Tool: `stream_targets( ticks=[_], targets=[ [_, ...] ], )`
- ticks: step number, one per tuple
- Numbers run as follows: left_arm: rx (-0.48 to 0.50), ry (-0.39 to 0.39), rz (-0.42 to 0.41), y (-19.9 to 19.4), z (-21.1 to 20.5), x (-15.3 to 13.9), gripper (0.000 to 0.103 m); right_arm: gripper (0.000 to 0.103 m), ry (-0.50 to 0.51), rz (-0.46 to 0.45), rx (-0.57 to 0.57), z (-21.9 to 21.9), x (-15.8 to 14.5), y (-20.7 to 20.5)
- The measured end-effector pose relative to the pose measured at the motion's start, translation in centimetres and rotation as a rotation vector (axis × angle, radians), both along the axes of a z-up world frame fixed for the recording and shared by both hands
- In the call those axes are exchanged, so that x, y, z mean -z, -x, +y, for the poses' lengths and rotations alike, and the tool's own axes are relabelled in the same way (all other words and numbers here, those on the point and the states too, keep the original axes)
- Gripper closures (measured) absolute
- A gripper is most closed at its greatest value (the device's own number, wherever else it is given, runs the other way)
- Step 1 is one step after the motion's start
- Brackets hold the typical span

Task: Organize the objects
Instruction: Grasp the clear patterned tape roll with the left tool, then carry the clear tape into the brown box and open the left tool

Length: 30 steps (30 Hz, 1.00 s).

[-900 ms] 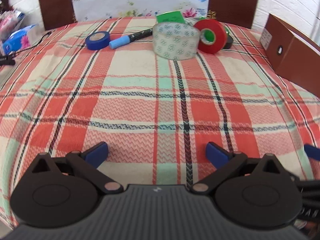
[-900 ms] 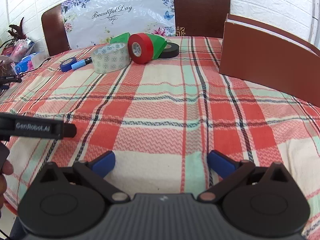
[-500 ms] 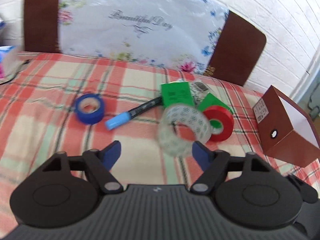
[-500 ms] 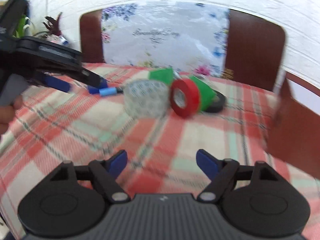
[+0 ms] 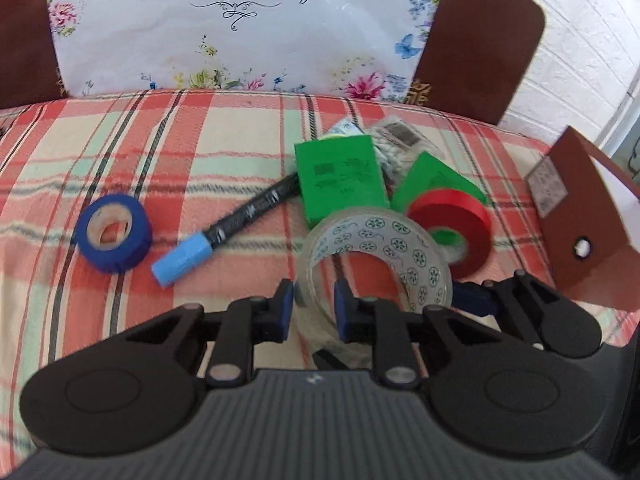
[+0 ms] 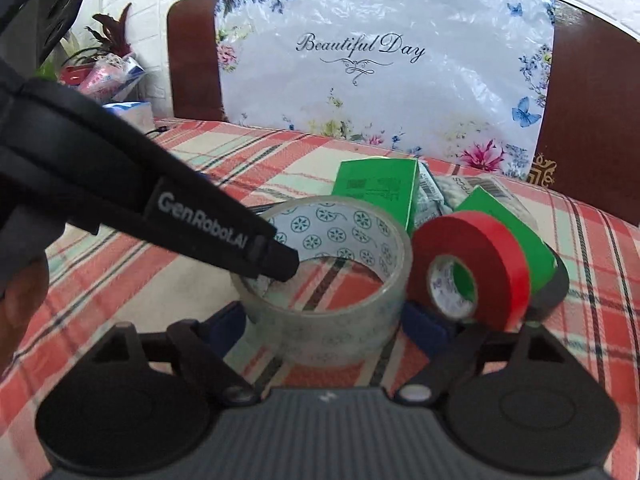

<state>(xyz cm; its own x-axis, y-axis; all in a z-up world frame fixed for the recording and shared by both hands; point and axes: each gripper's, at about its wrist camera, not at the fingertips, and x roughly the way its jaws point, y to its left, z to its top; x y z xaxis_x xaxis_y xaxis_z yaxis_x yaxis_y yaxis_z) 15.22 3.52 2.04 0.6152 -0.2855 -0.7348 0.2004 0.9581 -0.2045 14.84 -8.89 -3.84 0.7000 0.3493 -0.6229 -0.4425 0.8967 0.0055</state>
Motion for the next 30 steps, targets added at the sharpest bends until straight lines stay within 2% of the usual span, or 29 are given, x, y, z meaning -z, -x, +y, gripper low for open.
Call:
stream_targets(
  ticks=[2,5,8,11,14,17,20,23,24,28,30],
  targets=[
    [0.024,0.014,-0.039,2.4,-1.3,-1.6,0.080,0.015,0.007,-0.056,0.005,-1.1,-0.7,3.1],
    [0.103,0.047,-0.120,5.0,-5.1,-4.5,0.080,0.015,0.042,-0.199,0.059,-3.9,-2.8,7.7],
    [0.216,0.095,-0.210,4.7,-10.8,-8.1,0.080,0.015,0.077,-0.349,0.184,-8.9,-5.7,10.1],
    [0.331,0.108,-0.281,4.0,-18.6,-10.2,0.079,0.015,0.138,-0.453,0.331,-14.6,-8.2,10.5],
    [0.446,0.099,-0.274,2.3,-26.8,-9.6,0.078,0.015,0.180,-0.433,0.468,-21.3,-9.1,9.4],
    [0.522,0.092,-0.181,0.1,-33.5,-7.2,0.078,0.015,0.177,-0.323,0.548,-28.1,-8.5,7.7],
    [0.553,0.107,-0.096,-1.4,-37.9,-5.2,0.078,0.015,0.155,-0.215,0.605,-33.0,-7.1,6.3],
    [0.566,0.115,-0.035,-1.8,-40.3,-3.8,0.077,0.010,0.115,-0.171,0.656,-36.2,-6.3,5.8],
    [0.566,0.105,-0.028,-1.5,-40.6,-3.6,0.077,0.000,0.112,-0.172,0.667,-36.7,-6.2,5.7],
    [0.547,0.066,-0.082,-0.3,-39.3,-4.6,0.072,0.000,0.089,-0.236,0.698,-36.5,-6.0,6.9],
    [0.535,0.124,-0.107,0.2,-37.4,-6.5,0.072,0.000,0.048,-0.302,0.725,-35.9,-6.4,8.5]
  ],
)
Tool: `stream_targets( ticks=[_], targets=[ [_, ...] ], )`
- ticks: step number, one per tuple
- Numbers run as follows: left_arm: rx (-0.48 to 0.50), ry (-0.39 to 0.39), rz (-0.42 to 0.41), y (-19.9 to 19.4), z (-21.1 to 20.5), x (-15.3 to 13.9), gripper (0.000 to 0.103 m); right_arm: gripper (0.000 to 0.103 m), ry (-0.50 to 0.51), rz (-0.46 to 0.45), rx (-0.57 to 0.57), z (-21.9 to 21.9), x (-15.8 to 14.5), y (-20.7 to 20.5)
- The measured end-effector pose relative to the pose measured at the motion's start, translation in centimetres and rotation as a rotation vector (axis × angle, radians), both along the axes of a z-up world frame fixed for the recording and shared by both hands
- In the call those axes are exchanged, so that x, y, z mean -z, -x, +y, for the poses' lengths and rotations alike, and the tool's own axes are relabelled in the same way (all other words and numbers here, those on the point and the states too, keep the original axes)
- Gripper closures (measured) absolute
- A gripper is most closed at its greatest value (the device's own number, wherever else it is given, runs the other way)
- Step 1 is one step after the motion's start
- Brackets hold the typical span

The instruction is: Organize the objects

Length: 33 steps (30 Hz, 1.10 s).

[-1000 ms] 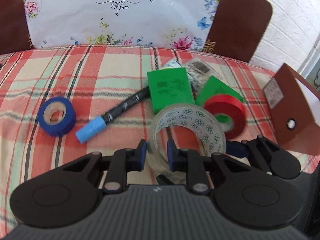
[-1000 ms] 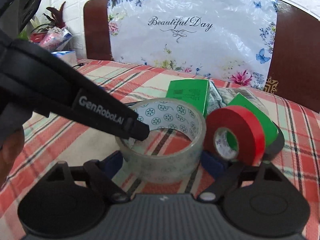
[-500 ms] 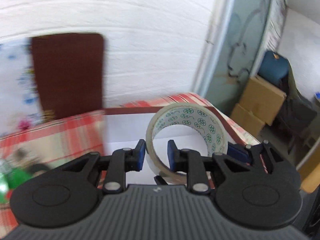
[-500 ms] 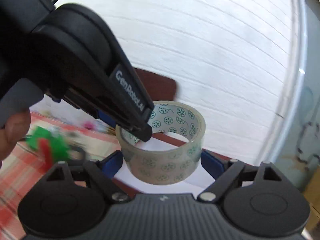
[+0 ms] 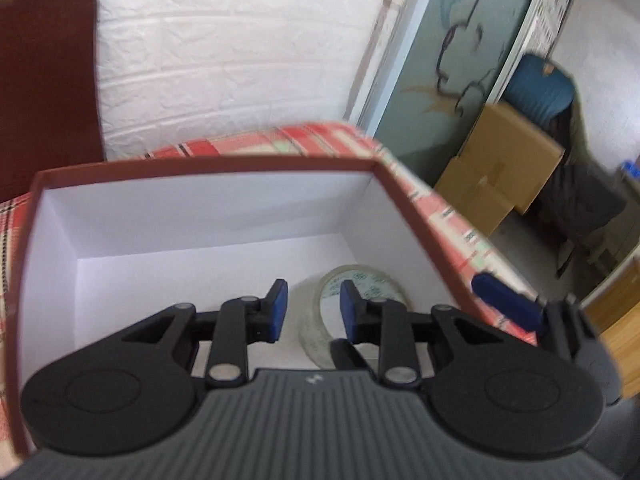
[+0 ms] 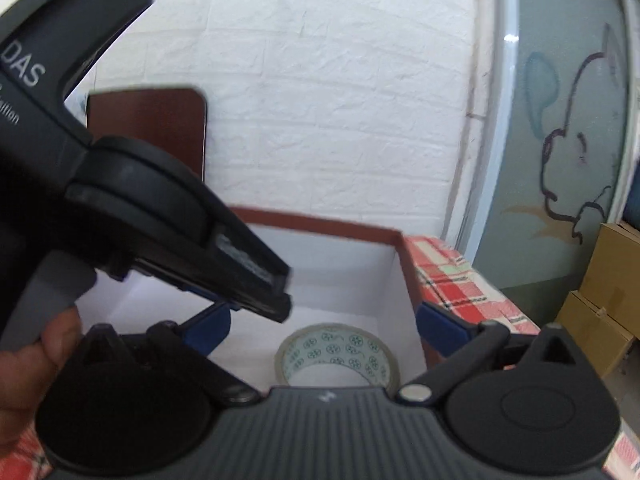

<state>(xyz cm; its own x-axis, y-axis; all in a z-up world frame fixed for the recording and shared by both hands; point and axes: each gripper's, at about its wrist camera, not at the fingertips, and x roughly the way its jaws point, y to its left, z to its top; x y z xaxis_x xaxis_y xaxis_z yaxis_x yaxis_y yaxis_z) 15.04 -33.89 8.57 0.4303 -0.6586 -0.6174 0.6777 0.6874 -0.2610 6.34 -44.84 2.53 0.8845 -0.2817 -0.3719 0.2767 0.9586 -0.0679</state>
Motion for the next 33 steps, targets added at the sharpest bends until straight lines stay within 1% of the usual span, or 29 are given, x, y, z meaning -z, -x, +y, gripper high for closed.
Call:
stream_targets(
  ticks=[1,2,5,7,8,9,10,12,13,15,17,18,20,22,23,25,27,28,29,31,33],
  targets=[
    [-0.002,0.033,-0.016,0.6,1.6,-0.8,0.072,0.000,-0.011,-0.053,0.001,-0.2,-0.8,-0.3],
    [-0.003,0.055,-0.042,1.4,3.0,-1.6,0.072,0.000,-0.021,-0.102,0.000,0.3,-1.0,0.9],
    [-0.030,0.091,-0.104,3.4,8.6,-2.6,0.070,0.000,-0.083,-0.307,-0.047,1.9,-0.9,5.6],
    [-0.070,0.095,-0.107,4.3,12.9,-1.9,0.059,0.000,-0.102,-0.448,-0.101,3.5,-0.6,8.6],
    [-0.103,0.080,-0.104,4.5,14.9,-1.1,0.058,0.000,-0.113,-0.514,-0.146,4.4,-1.1,10.0],
    [-0.147,0.047,-0.104,4.5,17.0,0.0,0.058,0.000,-0.111,-0.548,-0.179,5.3,-1.3,10.8],
    [-0.196,0.004,-0.102,4.5,18.8,1.0,0.058,0.000,-0.101,-0.540,-0.192,6.1,-1.7,10.9],
    [-0.316,-0.082,-0.079,4.0,22.8,3.9,0.058,0.000,-0.089,-0.463,-0.222,8.1,-2.4,10.1],
    [-0.367,-0.116,-0.067,3.8,24.7,5.1,0.059,0.000,-0.106,-0.406,-0.251,8.9,-2.6,9.1],
    [-0.489,-0.180,-0.023,3.1,28.5,7.4,0.059,0.000,-0.136,-0.266,-0.315,11.7,-1.5,6.7],
    [-0.581,-0.182,0.013,2.7,32.4,8.7,0.059,0.000,-0.142,-0.141,-0.358,14.3,-0.6,4.8],
    [-0.625,-0.180,0.027,2.5,34.2,9.1,0.059,0.000,-0.147,-0.093,-0.384,15.5,0.3,3.8],
    [-0.694,-0.195,0.031,2.5,36.6,9.5,0.058,0.000,-0.164,-0.012,-0.435,17.7,1.8,2.1],
    [-0.752,-0.211,0.027,2.1,38.6,9.6,0.058,0.002,-0.169,0.052,-0.469,19.5,3.6,1.4],
    [-0.772,-0.214,0.019,2.2,39.3,9.6,0.058,0.004,-0.167,0.078,-0.482,20.6,4.2,1.1],
    [-0.797,-0.220,0.008,2.1,40.6,9.7,0.058,0.020,-0.166,0.120,-0.501,22.2,4.3,0.4],
    [-0.811,-0.223,-0.002,2.1,41.5,9.9,0.058,0.028,-0.161,0.134,-0.520,23.7,4.3,-0.9],
    [-0.816,-0.227,-0.009,2.3,41.8,10.0,0.058,0.032,-0.141,0.131,-0.521,24.4,4.1,-1.7],
    [-0.818,-0.225,-0.011,2.1,42.2,10.0,0.058,0.033,-0.116,0.123,-0.521,25.0,4.0,-2.4],
    [-0.818,-0.213,-0.004,2.0,42.4,10.0,0.058,0.037,-0.056,0.118,-0.527,26.5,3.5,-5.2],
    [-0.817,-0.207,-0.002,2.0,42.5,9.9,0.058,0.038,-0.001,0.134,-0.533,28.1,3.5,-7.7]
  ],
)
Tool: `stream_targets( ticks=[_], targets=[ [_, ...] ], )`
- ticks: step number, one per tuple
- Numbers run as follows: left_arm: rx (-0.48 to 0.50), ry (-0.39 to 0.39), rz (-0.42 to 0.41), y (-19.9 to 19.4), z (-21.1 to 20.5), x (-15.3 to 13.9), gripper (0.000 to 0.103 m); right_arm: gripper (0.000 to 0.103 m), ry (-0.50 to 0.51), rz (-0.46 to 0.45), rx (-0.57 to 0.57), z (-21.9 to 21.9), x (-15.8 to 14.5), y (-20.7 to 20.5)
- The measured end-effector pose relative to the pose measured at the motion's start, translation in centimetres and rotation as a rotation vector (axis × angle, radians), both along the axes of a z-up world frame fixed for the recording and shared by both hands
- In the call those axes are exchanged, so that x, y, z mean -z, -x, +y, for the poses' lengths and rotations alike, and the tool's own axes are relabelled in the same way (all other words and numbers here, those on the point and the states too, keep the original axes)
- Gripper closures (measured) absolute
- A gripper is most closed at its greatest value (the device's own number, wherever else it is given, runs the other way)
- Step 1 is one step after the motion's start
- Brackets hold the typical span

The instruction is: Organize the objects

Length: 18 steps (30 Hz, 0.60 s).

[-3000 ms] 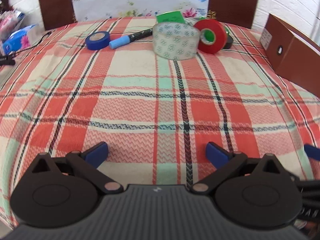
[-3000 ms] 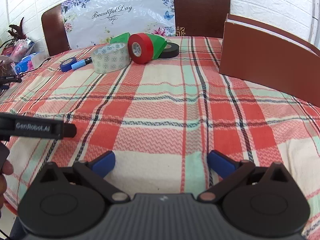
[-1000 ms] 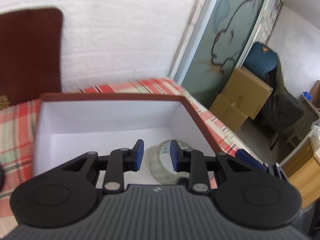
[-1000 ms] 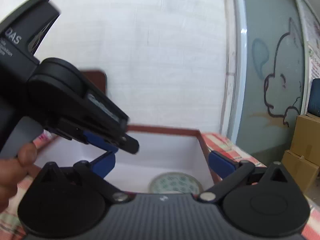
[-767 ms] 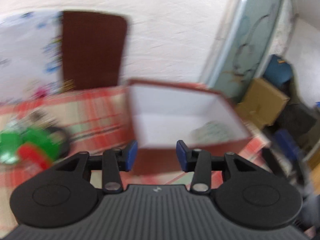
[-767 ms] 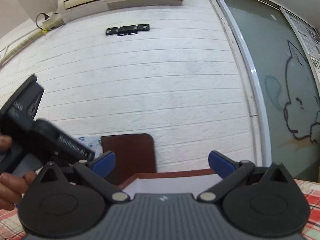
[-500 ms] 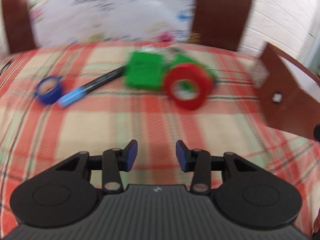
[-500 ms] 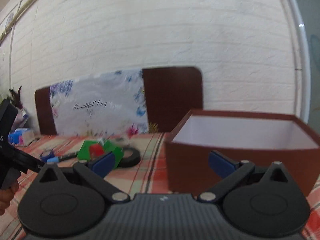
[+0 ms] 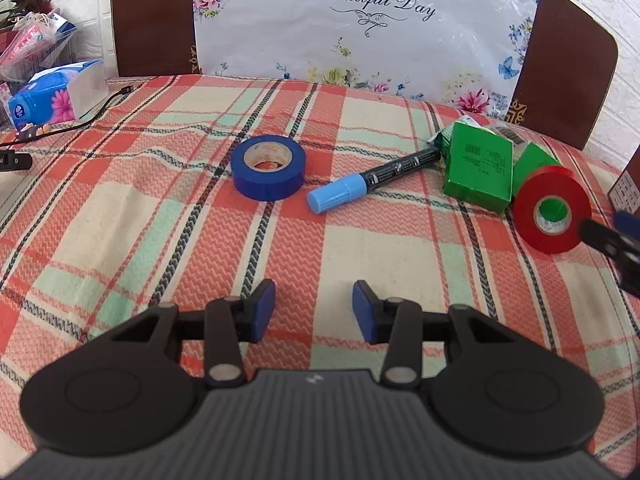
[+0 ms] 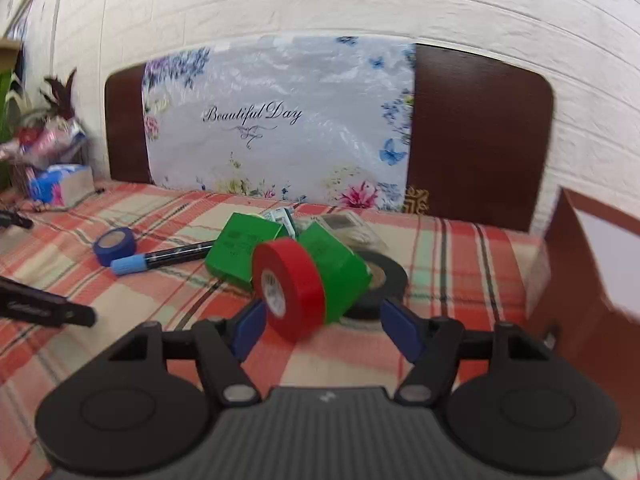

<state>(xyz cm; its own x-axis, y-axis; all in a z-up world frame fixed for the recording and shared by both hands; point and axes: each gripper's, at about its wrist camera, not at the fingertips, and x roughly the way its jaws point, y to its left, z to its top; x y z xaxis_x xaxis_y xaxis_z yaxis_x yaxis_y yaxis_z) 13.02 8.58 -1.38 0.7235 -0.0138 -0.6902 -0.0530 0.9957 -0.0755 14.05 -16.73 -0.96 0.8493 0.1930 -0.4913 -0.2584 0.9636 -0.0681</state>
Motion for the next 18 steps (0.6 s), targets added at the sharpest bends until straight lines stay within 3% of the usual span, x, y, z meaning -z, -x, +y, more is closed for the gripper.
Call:
stream_targets(
  ticks=[2,3,4,7,13,15,17,18],
  targets=[
    [0.001,0.002,-0.001,0.2,0.0,0.0,0.058,0.041,0.071,0.021,-0.008,1.4,0.6,-2.4],
    [0.000,0.003,0.000,0.3,0.0,0.0,0.057,0.051,0.101,0.038,-0.016,2.0,1.0,-3.4],
    [0.000,0.005,0.001,0.4,0.0,-0.1,0.057,0.072,0.118,0.054,-0.030,2.4,1.4,-4.1],
    [0.002,0.021,0.009,0.7,0.4,-0.2,0.057,0.076,0.068,0.081,-0.050,2.2,1.3,-3.9],
    [0.016,0.094,0.034,1.5,0.7,-0.6,0.057,0.081,-0.470,0.361,-0.120,-2.9,0.3,0.4],
    [0.046,0.120,0.046,1.7,0.1,-0.8,0.057,0.077,-0.568,0.412,-0.108,-4.4,1.0,2.2],
    [0.084,0.132,0.057,2.0,-0.9,-1.0,0.057,0.057,-0.483,0.373,-0.022,-4.8,1.3,3.8],
    [0.105,0.137,0.058,2.2,-1.5,-1.2,0.057,0.040,-0.424,0.333,0.024,-4.9,1.3,4.4]
  ],
)
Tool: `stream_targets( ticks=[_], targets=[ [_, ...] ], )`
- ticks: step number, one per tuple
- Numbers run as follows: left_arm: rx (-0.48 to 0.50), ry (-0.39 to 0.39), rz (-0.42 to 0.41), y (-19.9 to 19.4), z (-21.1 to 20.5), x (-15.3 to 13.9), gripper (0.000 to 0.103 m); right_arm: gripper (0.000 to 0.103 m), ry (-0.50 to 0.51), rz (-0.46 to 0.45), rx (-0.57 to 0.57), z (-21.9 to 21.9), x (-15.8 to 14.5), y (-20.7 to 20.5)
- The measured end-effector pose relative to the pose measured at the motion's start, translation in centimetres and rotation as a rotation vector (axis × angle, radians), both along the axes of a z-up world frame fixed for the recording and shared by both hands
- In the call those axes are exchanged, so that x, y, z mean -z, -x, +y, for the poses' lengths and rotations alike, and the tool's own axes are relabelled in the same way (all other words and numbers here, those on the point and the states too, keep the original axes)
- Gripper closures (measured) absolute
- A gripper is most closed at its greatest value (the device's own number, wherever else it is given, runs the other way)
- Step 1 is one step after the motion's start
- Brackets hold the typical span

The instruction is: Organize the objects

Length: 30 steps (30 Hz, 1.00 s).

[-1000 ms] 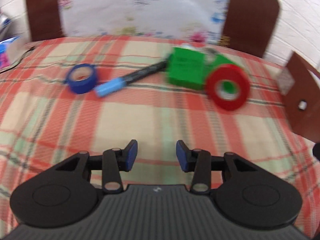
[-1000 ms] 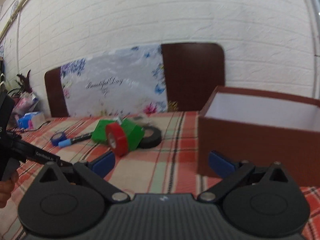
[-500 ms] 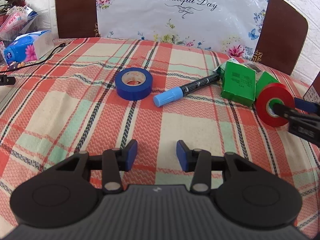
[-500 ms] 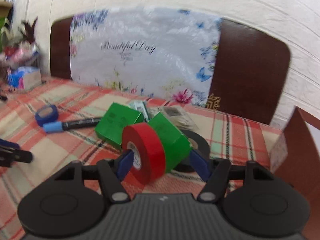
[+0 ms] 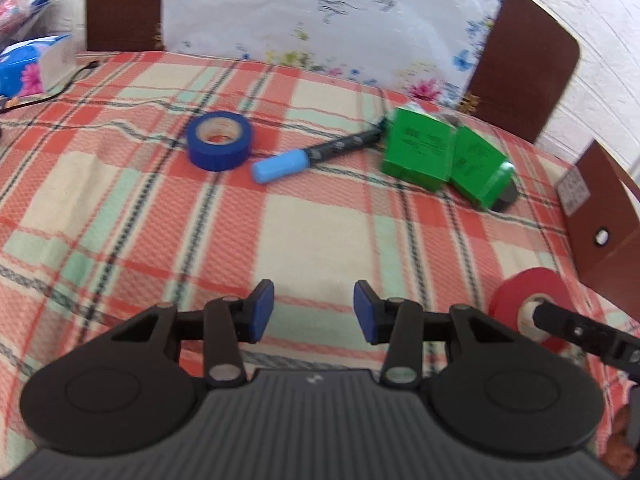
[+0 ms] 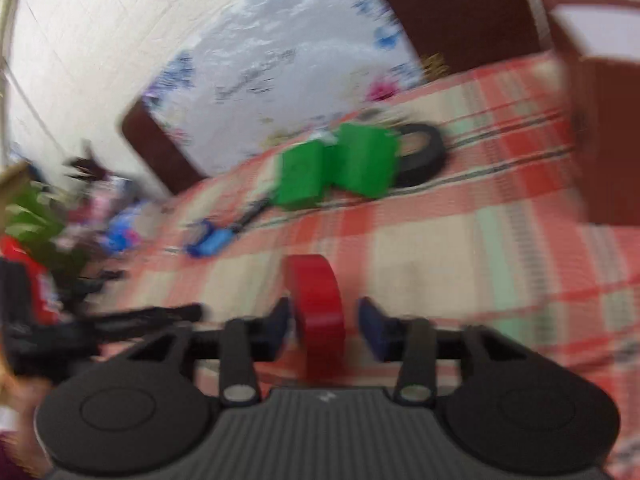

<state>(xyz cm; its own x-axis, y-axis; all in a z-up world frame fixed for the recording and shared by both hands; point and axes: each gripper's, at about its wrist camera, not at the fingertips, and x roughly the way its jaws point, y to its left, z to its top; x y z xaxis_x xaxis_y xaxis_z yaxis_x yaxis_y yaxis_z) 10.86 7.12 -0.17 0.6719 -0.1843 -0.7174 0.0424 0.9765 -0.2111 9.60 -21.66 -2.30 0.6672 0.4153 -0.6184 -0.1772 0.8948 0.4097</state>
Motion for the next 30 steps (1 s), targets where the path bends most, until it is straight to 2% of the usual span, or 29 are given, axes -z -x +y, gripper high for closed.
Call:
stream_targets(
  ticks=[3,6,7,11,16,20,23,26,28,30],
  targets=[
    [0.078,0.020,-0.009,0.5,-2.0,-0.8,0.057,0.039,0.068,-0.080,0.040,-0.6,-0.2,2.0],
    [0.156,0.057,-0.001,0.3,-4.2,-1.2,0.057,0.029,0.183,-0.161,0.017,-0.1,-0.2,4.0],
    [0.183,0.071,0.008,0.1,-5.0,-1.3,0.058,0.028,0.212,-0.179,0.000,0.2,-0.1,4.7],
    [0.286,0.085,0.070,-1.2,-8.6,-0.6,0.059,0.029,0.264,-0.186,-0.049,0.7,0.5,5.1],
    [0.311,0.044,0.102,-2.8,-10.9,0.4,0.060,0.029,0.316,-0.178,-0.104,1.0,1.0,3.8],
    [0.304,0.060,0.096,-3.1,-10.9,0.9,0.075,0.029,0.370,-0.168,-0.174,2.4,1.7,2.4],
    [0.312,0.037,0.065,-2.5,-11.1,0.9,0.075,0.031,0.390,-0.173,-0.204,3.1,2.3,1.8],
    [0.290,0.073,0.088,-2.4,-11.3,-0.6,0.075,0.032,0.358,-0.185,-0.195,2.6,1.8,2.3],
    [0.331,0.074,0.023,-2.1,-12.6,-2.9,0.075,0.032,0.360,-0.244,-0.154,1.8,0.6,3.4],
    [0.377,0.070,-0.060,-2.1,-14.9,-5.8,0.075,0.032,0.406,-0.349,-0.097,0.8,-1.5,4.3]
  ],
)
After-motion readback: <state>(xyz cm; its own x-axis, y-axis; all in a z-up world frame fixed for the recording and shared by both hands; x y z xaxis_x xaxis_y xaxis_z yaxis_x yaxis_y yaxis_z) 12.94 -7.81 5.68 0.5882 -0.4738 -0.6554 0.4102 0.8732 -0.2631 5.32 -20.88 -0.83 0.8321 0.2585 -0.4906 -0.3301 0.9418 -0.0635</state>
